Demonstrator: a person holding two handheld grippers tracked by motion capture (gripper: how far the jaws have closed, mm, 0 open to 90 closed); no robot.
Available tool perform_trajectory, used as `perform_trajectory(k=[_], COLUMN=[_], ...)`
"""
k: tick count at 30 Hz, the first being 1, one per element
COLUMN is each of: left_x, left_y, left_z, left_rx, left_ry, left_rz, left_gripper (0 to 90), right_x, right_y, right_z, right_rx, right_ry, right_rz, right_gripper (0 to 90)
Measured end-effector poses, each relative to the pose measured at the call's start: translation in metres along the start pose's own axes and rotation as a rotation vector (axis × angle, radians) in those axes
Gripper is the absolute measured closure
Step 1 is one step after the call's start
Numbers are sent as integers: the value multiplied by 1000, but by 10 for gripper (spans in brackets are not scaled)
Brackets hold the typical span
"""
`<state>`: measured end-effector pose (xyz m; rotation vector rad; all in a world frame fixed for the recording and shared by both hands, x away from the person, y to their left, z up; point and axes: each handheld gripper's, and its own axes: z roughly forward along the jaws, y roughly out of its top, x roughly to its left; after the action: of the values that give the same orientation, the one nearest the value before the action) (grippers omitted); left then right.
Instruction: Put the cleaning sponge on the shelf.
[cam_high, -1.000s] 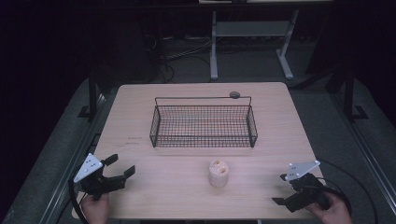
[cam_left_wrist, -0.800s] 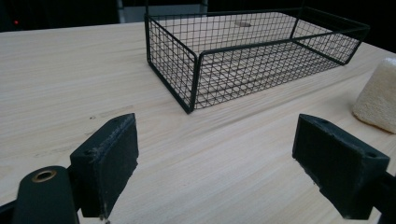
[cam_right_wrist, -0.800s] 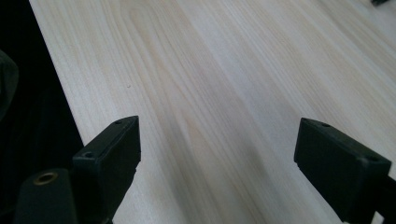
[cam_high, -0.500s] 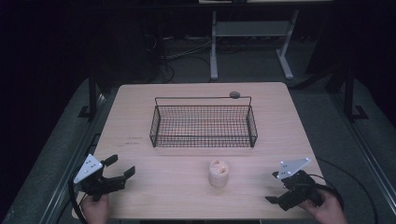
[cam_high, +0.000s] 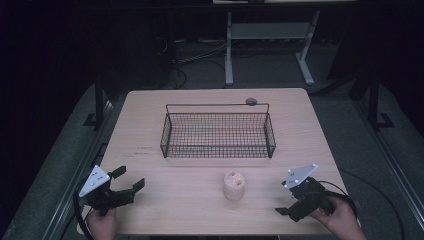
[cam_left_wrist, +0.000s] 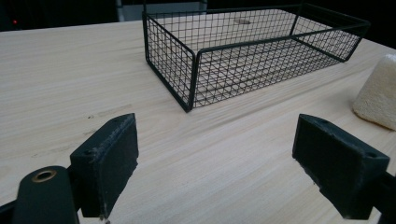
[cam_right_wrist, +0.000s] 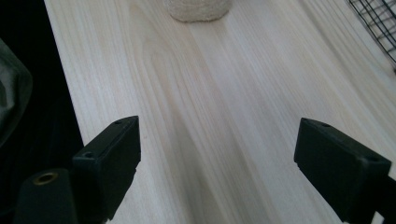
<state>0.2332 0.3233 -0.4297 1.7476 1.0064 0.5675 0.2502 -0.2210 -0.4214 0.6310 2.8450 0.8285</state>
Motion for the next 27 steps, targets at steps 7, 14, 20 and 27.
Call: perform_trajectory(k=[7, 14, 20, 27], left_x=[0, 2, 2, 3], left_y=[0, 0, 0, 0], left_z=[-1, -1, -2, -3], left_rx=[-6, -12, -10, -11], left_ry=[1, 3, 2, 2], left_rz=[-1, -10, -5, -8], left_gripper=[138, 138, 138, 138], right_x=[1, 3, 4, 6], right_y=[12, 26, 37, 51], right_z=[4, 7, 9, 11], right_rx=[13, 23, 40, 51], right_ry=[14, 31, 44, 57], right_rz=[-29, -67, -74, -109], right_gripper=[140, 141, 140, 140])
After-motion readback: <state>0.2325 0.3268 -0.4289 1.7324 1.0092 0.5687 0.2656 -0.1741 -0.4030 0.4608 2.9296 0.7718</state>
